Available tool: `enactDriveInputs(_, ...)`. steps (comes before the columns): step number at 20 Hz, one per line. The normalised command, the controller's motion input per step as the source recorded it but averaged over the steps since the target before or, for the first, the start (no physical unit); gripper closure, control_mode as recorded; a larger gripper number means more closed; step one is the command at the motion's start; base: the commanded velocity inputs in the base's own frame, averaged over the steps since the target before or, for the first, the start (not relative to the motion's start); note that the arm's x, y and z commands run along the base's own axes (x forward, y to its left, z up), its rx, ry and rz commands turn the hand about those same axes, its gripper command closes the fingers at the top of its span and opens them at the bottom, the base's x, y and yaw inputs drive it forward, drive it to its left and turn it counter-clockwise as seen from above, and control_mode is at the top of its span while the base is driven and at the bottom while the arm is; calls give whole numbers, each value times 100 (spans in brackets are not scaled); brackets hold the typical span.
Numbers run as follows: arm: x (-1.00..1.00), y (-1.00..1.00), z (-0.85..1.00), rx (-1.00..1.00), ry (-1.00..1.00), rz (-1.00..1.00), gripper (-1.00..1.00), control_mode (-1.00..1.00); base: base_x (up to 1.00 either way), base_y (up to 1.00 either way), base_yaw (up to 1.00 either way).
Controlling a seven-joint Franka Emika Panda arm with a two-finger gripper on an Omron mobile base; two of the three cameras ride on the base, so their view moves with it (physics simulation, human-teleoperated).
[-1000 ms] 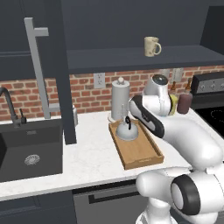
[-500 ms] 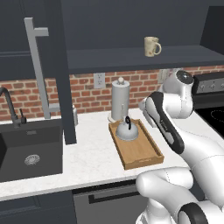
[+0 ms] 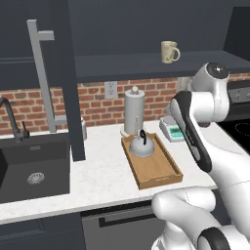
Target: Pick the kettle from the counter and place it on the tray. Then pick the mug from the cabinet and place it on the tray. Then close the cabinet doors.
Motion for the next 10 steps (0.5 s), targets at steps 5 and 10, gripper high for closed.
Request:
enactDriveInputs(5,-10,-19,57,1,-2,0,-100,-100,0,0,0)
enactDriveInputs(10,0,-6,53,13,-2,-1,-100,-100,0,0,0)
